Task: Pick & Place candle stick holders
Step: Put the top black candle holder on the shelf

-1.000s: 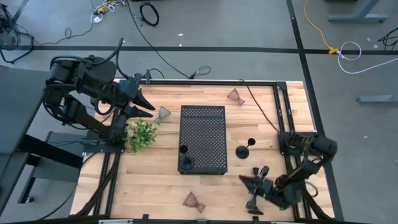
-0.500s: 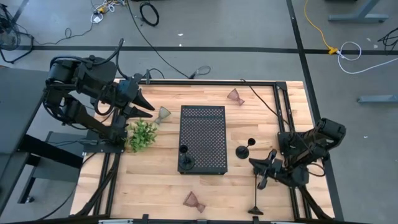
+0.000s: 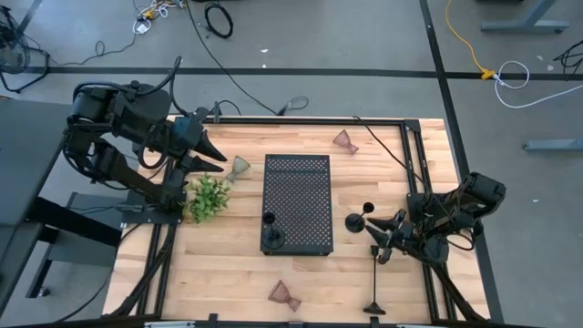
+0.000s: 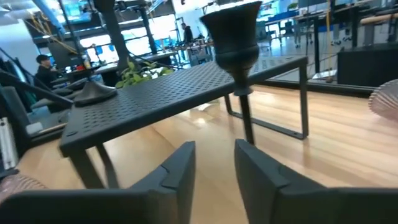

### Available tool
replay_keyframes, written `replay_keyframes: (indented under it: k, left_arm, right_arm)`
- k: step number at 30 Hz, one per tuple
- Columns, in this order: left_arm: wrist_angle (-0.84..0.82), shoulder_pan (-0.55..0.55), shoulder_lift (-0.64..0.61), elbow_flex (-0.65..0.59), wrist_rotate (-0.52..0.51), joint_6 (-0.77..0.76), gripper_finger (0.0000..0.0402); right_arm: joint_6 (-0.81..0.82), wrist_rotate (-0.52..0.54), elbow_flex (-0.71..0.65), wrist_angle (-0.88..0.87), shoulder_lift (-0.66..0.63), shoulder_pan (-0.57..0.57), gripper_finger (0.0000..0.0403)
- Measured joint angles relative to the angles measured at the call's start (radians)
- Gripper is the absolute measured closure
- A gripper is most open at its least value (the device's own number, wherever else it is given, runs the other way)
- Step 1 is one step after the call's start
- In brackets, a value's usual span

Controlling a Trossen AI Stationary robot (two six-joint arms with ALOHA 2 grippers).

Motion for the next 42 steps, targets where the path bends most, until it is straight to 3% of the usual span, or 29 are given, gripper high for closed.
replay_keyframes:
  k: [6, 11, 18, 29, 37, 42]
  left_arm:
    - [0.002, 0.0, 0.013, -0.001, -0.002, 0.016, 0.0294]
    - [0.004, 0.0, 0.027, 0.0, -0.002, 0.017, 0.0294]
    - [0.004, 0.0, 0.04, 0.0, -0.002, 0.025, 0.0294]
    - [0.004, 0.0, 0.042, 0.0, -0.002, 0.043, 0.0294]
    - [0.004, 0.0, 0.042, 0.0, -0.002, 0.043, 0.0294]
    - [0.004, 0.0, 0.042, 0.0, -0.002, 0.043, 0.0294]
  right_arm:
    - [-0.003, 0.0, -0.01, -0.006, 0.0, -0.046, 0.0225]
    - [-0.021, 0.0, -0.01, -0.033, 0.0, -0.101, 0.0221]
    - [-0.067, 0.0, -0.01, -0.034, 0.0, -0.14, 0.0259]
    - [-0.077, -0.036, -0.009, -0.061, 0.0, -0.179, 0.039]
    - [-0.068, -0.037, -0.009, -0.037, 0.0, -0.185, 0.0398]
    - [-0.162, -0.045, 0.028, 0.002, -0.028, -0.185, 0.04]
